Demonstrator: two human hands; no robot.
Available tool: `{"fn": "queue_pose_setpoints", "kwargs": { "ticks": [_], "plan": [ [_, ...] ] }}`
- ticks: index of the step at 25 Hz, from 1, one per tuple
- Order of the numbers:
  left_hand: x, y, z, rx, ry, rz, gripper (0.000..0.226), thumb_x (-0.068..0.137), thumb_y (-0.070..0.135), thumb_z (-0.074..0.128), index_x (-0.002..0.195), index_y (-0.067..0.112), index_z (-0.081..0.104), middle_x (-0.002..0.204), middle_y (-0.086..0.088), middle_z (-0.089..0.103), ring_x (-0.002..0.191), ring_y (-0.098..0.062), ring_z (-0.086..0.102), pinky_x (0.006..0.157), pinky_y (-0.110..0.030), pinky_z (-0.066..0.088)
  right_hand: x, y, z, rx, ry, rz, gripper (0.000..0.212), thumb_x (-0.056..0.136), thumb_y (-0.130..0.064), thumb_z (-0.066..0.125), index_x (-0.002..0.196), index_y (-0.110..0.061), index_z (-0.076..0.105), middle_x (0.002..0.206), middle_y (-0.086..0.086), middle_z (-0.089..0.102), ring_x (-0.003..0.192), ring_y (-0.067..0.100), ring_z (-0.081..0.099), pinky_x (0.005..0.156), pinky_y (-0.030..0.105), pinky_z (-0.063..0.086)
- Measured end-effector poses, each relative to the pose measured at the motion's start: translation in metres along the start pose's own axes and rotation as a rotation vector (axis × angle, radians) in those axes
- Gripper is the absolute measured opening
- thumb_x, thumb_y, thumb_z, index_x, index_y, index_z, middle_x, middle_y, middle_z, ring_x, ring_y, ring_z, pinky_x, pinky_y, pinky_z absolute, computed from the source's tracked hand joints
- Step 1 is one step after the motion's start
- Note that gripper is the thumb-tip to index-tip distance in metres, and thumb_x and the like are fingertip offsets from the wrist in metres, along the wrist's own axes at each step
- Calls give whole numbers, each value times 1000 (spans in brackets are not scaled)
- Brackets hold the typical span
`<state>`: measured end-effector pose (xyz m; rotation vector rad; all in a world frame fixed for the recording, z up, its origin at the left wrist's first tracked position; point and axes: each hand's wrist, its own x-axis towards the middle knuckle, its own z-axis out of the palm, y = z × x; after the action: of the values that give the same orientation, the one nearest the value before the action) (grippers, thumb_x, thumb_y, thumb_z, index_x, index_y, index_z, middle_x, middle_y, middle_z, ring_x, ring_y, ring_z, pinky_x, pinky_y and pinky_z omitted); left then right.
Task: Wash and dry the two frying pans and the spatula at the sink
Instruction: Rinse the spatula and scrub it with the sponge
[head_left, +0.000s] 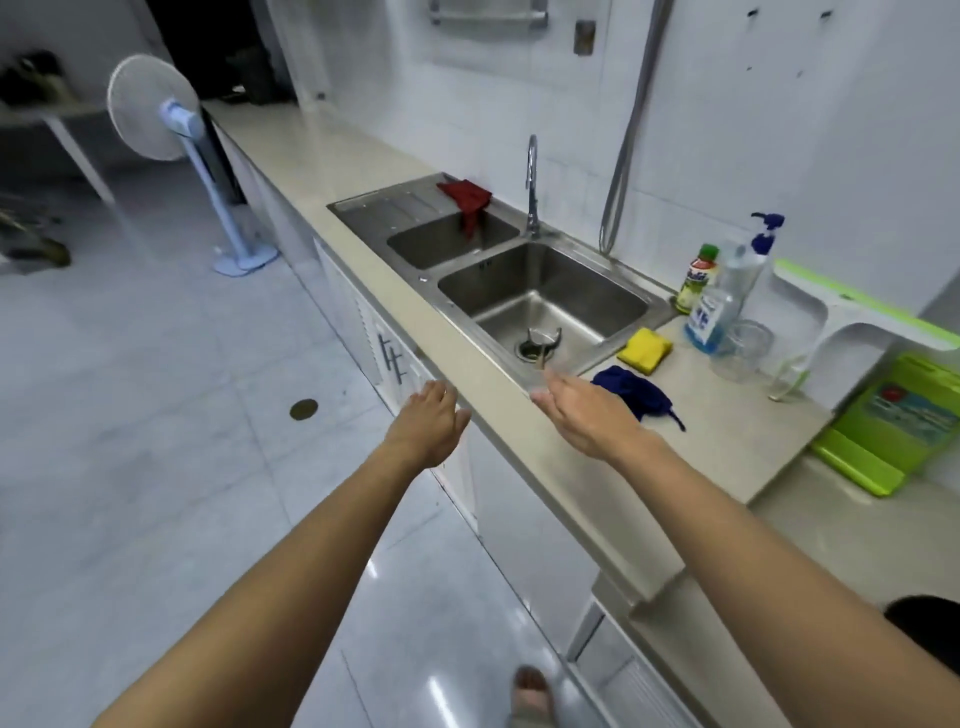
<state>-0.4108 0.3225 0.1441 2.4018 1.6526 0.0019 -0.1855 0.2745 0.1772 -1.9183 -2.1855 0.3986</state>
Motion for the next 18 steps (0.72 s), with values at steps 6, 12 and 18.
{"fn": "queue_pose_setpoints", "kwargs": {
  "ticks": [6, 12, 18],
  "plan": [
    [127, 7, -26, 16, 12, 86, 57, 104, 37, 25, 148, 1, 24, 158, -18, 18, 147, -30, 14, 120, -41, 15, 103, 63, -3, -2, 24, 62, 50, 102, -41, 28, 135, -6, 43, 137, 15, 51, 123, 32, 50, 99, 39, 40],
    [211, 20, 31, -4, -197, 133, 53, 102, 42, 25, 135, 4, 42, 144, -18, 40, 136, -32, 35, 114, -42, 28, 171, 132, 38, 98, -63, 191, 52, 102, -39, 31, 143, -7, 36, 146, 12, 42, 134, 24, 40, 109, 34, 32],
    [272, 14, 60, -72, -228, 101, 38, 97, 32, 44, 121, 4, 54, 127, -16, 52, 114, -33, 50, 100, -39, 40, 216, 162, 74, 39, 4, 155, 45, 97, -28, 46, 138, -11, 42, 139, 5, 46, 127, 20, 43, 108, 33, 36]
  ]
}}
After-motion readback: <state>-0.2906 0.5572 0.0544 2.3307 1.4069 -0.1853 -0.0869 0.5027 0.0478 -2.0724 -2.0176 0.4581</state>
